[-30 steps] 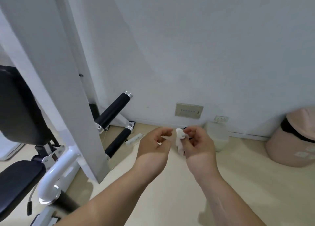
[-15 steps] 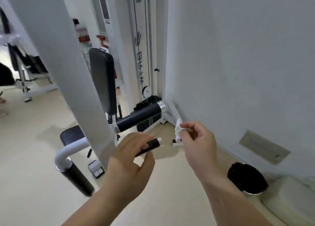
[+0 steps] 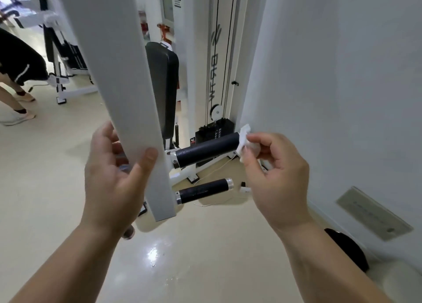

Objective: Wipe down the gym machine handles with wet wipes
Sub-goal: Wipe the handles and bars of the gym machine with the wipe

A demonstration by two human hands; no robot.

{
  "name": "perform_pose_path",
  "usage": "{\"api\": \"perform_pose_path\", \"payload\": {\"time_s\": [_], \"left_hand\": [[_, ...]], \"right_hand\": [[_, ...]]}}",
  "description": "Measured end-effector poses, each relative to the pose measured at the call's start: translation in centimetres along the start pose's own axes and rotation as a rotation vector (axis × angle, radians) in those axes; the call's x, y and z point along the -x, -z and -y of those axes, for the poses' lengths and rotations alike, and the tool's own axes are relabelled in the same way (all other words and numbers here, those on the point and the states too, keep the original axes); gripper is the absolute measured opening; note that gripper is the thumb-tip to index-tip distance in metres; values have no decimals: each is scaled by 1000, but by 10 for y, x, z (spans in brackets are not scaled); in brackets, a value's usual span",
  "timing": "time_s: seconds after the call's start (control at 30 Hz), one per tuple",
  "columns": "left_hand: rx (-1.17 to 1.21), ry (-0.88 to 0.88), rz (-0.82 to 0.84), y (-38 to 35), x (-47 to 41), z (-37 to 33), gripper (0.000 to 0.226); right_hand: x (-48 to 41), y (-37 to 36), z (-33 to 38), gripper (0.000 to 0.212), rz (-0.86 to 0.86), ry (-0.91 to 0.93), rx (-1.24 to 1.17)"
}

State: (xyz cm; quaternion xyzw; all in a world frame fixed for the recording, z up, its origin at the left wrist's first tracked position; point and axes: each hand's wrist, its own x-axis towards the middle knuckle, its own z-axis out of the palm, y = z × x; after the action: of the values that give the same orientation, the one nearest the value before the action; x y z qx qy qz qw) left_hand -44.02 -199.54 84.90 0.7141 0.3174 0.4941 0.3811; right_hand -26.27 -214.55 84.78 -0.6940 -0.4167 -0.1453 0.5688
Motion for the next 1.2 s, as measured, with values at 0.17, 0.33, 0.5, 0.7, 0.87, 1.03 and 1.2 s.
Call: {"api": "perform_pose_path", "payload": {"time_s": [0.17,0.33,0.5,0.7,0.87,1.03,1.2], "left_hand": [[-51,-61,71,-1,-10,13,26],[-84,-80,103,1,-12,19,36],[-67,-90,104,-2,-19,25,46],[-46,-127,126,-3,-24,27,32],[-48,-117,121,-3,-22,24,27],[-81,-109,120,-2,-20,24,35],[-59,-122,108,-3,-19,24,30]], "right_hand": [[-20,-14,-11,17,26,248,271],[-20,-31,-22,17,-18,323,445],[-13,-47,-20,19,-68,311,511],[5,-86,8,37,23,366,409],[3,-84,3,40,99,453,360],[-18,-44,-21,31,-37,400,516],[-4,-68,-3,35,-45,327,452]]}}
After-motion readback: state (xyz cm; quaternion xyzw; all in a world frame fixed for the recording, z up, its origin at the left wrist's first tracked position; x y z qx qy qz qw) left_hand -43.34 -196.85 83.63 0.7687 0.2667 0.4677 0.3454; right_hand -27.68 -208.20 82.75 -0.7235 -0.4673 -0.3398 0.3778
